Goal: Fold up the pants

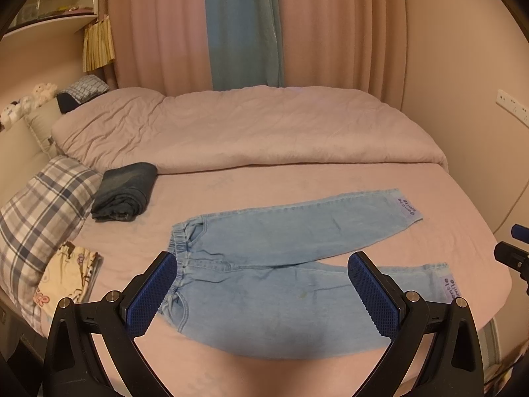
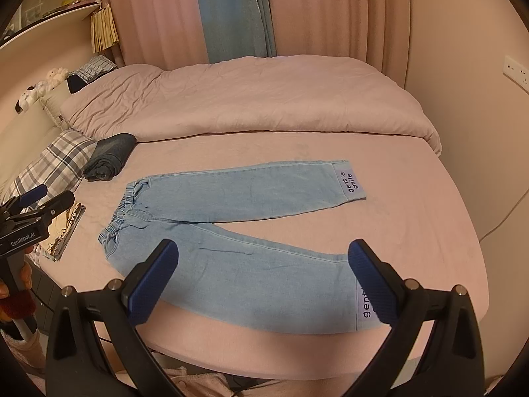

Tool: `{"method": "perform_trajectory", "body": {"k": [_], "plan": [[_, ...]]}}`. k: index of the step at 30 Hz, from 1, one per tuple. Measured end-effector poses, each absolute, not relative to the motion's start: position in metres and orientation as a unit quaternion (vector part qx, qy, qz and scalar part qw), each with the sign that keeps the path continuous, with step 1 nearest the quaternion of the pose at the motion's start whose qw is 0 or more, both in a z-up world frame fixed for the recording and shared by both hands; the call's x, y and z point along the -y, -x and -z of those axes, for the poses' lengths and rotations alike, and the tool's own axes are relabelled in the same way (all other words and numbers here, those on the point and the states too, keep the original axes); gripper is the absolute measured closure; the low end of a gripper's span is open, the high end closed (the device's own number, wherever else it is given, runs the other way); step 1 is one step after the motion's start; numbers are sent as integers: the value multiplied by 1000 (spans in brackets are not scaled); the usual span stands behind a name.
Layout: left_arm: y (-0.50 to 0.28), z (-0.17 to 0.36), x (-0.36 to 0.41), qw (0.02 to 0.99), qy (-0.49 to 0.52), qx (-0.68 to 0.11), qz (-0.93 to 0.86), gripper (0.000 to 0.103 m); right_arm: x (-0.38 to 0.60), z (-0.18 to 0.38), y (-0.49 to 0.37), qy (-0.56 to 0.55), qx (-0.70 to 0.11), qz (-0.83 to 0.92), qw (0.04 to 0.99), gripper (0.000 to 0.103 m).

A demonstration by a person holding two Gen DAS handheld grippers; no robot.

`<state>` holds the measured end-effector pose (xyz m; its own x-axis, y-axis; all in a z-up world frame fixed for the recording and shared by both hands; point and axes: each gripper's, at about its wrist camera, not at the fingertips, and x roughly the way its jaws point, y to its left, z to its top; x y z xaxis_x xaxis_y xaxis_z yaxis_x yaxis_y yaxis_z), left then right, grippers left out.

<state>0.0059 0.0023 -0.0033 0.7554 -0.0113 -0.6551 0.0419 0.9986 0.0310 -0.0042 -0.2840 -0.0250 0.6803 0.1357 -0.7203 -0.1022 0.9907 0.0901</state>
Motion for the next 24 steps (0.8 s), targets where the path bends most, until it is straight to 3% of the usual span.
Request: {"method": "perform_trajectory", "body": {"k": [24], "plan": [[-3,8,-8,936,-23,-350,16,0,284,26,4,-22,-397,-65,915,0]]}}
